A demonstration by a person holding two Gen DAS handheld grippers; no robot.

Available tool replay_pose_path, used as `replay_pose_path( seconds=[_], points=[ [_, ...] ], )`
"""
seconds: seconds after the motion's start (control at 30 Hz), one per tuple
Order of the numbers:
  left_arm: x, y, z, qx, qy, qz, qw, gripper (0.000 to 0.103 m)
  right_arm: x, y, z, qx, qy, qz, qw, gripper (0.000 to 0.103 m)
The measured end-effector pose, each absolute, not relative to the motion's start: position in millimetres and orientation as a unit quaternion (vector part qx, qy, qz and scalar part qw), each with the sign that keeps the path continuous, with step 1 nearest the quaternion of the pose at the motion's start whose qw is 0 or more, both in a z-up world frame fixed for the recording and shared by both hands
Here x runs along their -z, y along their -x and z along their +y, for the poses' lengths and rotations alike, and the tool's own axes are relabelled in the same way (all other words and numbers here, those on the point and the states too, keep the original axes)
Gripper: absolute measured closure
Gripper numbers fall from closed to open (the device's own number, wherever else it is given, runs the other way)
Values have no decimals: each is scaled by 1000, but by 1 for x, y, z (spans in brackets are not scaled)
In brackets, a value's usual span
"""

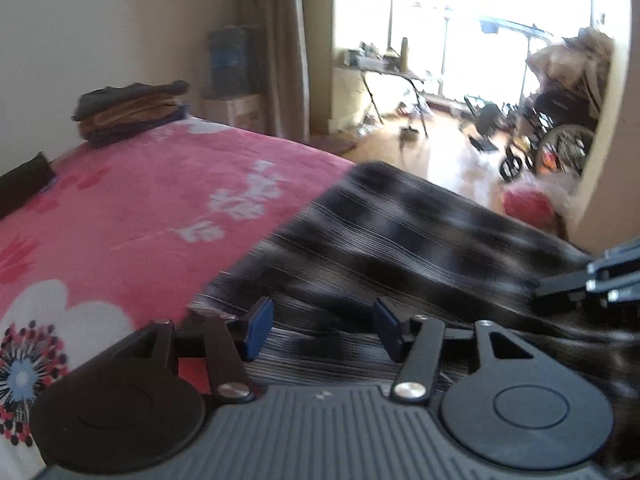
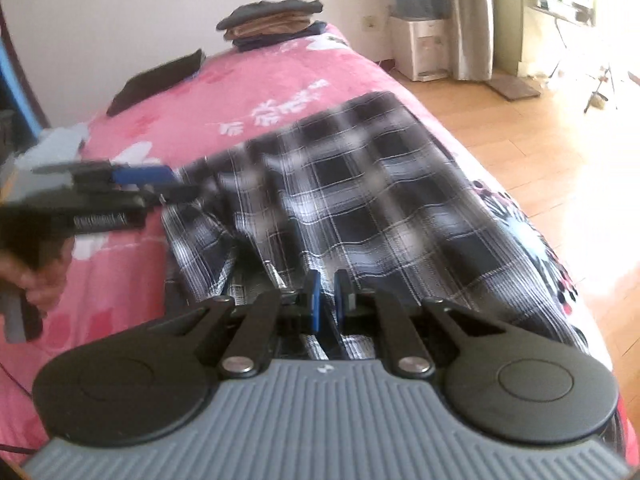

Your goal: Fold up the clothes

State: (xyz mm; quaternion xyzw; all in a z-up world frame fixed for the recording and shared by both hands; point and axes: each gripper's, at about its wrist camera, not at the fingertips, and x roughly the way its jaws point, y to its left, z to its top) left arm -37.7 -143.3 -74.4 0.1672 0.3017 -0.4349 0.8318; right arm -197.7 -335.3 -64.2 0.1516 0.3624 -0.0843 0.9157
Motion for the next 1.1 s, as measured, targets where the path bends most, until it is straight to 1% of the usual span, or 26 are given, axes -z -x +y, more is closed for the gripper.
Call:
replay_pose_path(
  seconds=[0.1,0.27,0.43,0.57,0.7,0.73,0.77,0.87,0.9,0.97,1.03,1.1],
  points=[
    [74,58,-151,452,-195,302,816,46,56,205,-334,84,-142,356,920,97],
    [76,89,-158,464,-210,324,798,47,51,220,-331,89,-125,358,921,97],
    [94,101,-170,464,-186,396,770,47,57,228,-339,103,-148,366,913,97],
    [100,103,-178,449,-204,388,779,46,67,231,-346,112,-178,383,900,97],
    [85,102,-171,443,-164,394,789,45,64,237,-346,116,-188,377,899,97],
    [81,103,-169,441,-158,390,793,42,61,238,-346,116,-185,373,902,97],
    [77,104,-167,438,-151,385,798,36,58,240,-345,115,-182,368,904,97],
    [67,109,-164,430,-139,371,812,26,46,243,-343,115,-174,354,912,95],
    [64,111,-162,425,-132,370,815,24,42,245,-343,115,-173,349,914,93],
    [58,114,-158,414,-117,370,823,19,34,248,-345,121,-175,335,918,79],
    [52,115,-155,401,-100,378,828,18,25,251,-345,128,-176,319,922,55],
    [46,116,-150,392,-80,386,831,17,16,253,-346,137,-171,307,926,44]
  ],
)
